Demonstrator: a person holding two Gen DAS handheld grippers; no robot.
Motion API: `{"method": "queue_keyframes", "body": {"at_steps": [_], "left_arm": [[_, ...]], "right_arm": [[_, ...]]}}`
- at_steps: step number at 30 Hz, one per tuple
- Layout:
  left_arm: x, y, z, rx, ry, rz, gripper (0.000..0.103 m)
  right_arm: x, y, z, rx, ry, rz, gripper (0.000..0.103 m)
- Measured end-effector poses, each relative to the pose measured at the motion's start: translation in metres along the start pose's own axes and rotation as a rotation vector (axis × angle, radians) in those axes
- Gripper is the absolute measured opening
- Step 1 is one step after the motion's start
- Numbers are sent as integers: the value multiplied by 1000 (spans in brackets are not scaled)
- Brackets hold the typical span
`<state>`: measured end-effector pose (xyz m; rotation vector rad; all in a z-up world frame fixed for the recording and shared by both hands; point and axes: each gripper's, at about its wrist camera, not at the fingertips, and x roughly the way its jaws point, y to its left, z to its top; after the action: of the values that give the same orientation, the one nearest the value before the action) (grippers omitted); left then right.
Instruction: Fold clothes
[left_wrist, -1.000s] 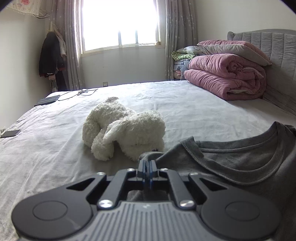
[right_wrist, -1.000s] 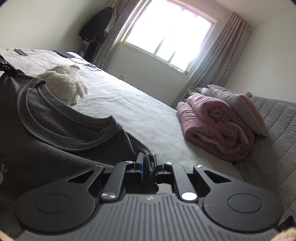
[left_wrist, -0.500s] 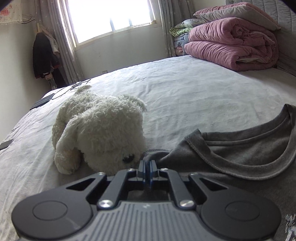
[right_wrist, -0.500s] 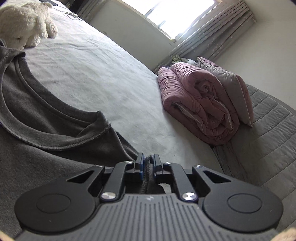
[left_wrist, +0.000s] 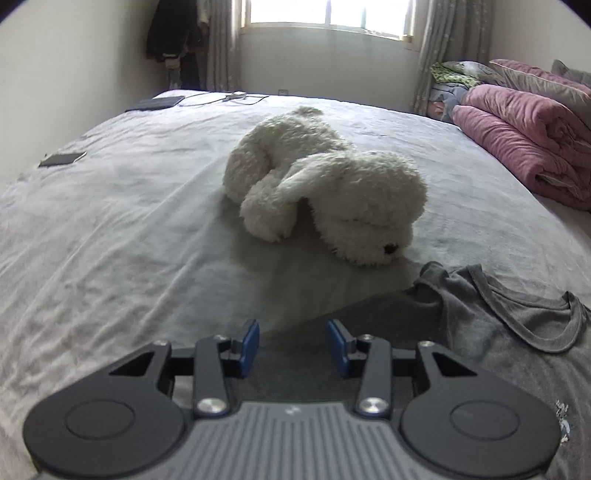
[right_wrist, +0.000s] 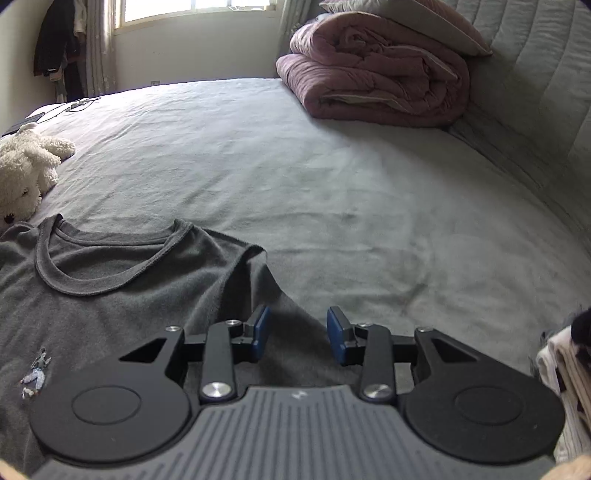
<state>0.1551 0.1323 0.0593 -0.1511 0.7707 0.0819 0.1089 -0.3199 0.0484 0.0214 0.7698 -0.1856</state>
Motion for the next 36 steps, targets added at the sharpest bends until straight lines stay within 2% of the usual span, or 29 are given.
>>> {"method": "queue_keyframes", "body": {"at_steps": [3, 6, 9, 11, 15, 17, 18, 19, 21, 22, 23, 24, 27, 31, 34, 36], "left_arm": [[-1, 22, -14, -114, 86, -14, 44], [-6, 36, -29, -216, 161, -68, 46], [-18, 35, -42, -273, 168, -122, 51], [-18, 30, -48, -253, 159, -124, 58], [-15, 20, -56, -221, 121, -115, 54], [-12, 16, -56, -215, 99, -118, 40], [-10, 14, -55, -215, 98, -128, 35], [-9, 12, -54, -217, 99, -139, 26], [-11, 9, -53, -211, 81, -126, 11], [-11, 8, -53, -204, 72, -118, 4], [-12, 8, -53, -202, 64, -110, 3], [-13, 9, -53, -202, 56, -101, 3], [-18, 21, -48, -223, 34, -76, 2], [-31, 38, -34, -230, -31, -54, 0], [-32, 43, -29, -176, -51, 35, 0], [-27, 49, -30, -181, -29, 39, 0]], "right_arm": [[-20, -6, -15, 76, 85, 31, 38], [-39, -23, -23, 175, 104, 112, 42], [-40, -39, -32, 251, 123, 128, 44], [-37, -48, -40, 295, 140, 137, 44], [-23, -56, -52, 378, 179, 232, 44], [-18, -53, -54, 399, 178, 256, 46], [-16, -48, -54, 386, 175, 253, 46], [-15, -44, -54, 371, 170, 250, 46], [-14, -31, -53, 308, 151, 246, 46], [-14, -25, -53, 278, 141, 245, 43], [-14, -20, -53, 260, 135, 251, 28], [-15, -18, -52, 243, 129, 237, 16], [-19, -15, -48, 204, 96, 181, 4], [-38, -18, -35, 139, 1, 78, 4], [-42, -19, -30, 105, -11, 18, 4], [-37, -14, -30, 40, -13, -53, 4]]}}
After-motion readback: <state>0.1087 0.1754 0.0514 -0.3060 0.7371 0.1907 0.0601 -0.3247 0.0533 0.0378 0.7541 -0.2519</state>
